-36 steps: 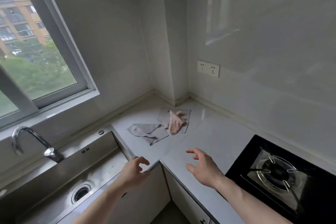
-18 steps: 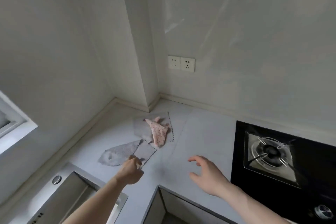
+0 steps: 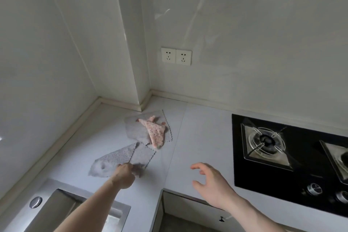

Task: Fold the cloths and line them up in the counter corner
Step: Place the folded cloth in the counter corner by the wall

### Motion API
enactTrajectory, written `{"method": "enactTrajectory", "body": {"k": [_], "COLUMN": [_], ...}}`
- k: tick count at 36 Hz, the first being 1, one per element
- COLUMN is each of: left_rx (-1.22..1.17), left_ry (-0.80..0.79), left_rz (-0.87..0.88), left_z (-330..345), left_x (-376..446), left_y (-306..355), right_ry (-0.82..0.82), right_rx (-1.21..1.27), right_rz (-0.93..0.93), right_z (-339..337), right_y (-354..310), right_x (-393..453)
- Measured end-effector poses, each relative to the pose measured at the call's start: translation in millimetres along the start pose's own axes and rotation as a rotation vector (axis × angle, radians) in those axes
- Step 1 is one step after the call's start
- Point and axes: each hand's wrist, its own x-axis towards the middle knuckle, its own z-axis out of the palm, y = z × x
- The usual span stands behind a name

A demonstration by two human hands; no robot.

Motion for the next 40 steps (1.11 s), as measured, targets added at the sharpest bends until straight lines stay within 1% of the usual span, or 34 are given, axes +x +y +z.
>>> {"method": "enactTrajectory", "body": {"k": [2, 6, 9, 12, 15, 18, 20, 23, 31, 36, 40], "left_rx": [-0.054, -0.235, -0.382, -0.517, -0.617, -0.666, -0.684, -0.7, -0.736, -0.784, -0.79], "left_ry": [0.085, 0.349, 0.427, 0.414, 0.361, 0.263, 0.2, 0.159, 0.147, 0.159, 0.212], "left_rz": [0.041, 0.15, 0.257, 0.366, 0.427, 0.477, 0.498, 0.533, 0.719, 0.813, 0.852], "left_z": [-13.3, -51.4, -75.2, -93.5, -104.5, -105.3, -101.4, -89.2, -27.2, 17.3, 47.7], "left_x": [-12.2, -47.8, -74.2, -98.6, -118.2, -128.5, -129.8, -125.5, -83.0, -58.4, -48.7], "left_y": [8.0, 39.3, 65.5, 97.7, 127.9, 152.6, 167.2, 188.3, 224.5, 233.5, 236.3], "right_ry": [0.003, 0.027, 0.042, 0.069, 0.112, 0.163, 0.166, 0.165, 0.159, 0.207, 0.208], "right_rx": [0.002, 0.017, 0.038, 0.075, 0.119, 0.149, 0.169, 0.159, 0.177, 0.218, 0.238], "right_rz": [0.002, -0.009, -0.033, -0.077, -0.114, -0.165, -0.198, -0.233, -0.273, -0.364, -0.433], "right_z": [0.9, 1.1, -0.8, -6.1, -14.0, -26.1, -33.4, -37.9, -28.3, -25.9, -17.6], "right_y": [2.2, 5.3, 4.0, 0.8, -0.6, 0.6, 6.5, 28.8, 114.5, 151.9, 171.5], "right_x": [-4.5, -10.3, -11.8, -10.2, -5.7, 1.5, 10.6, 29.9, 79.9, 98.5, 103.7]}}
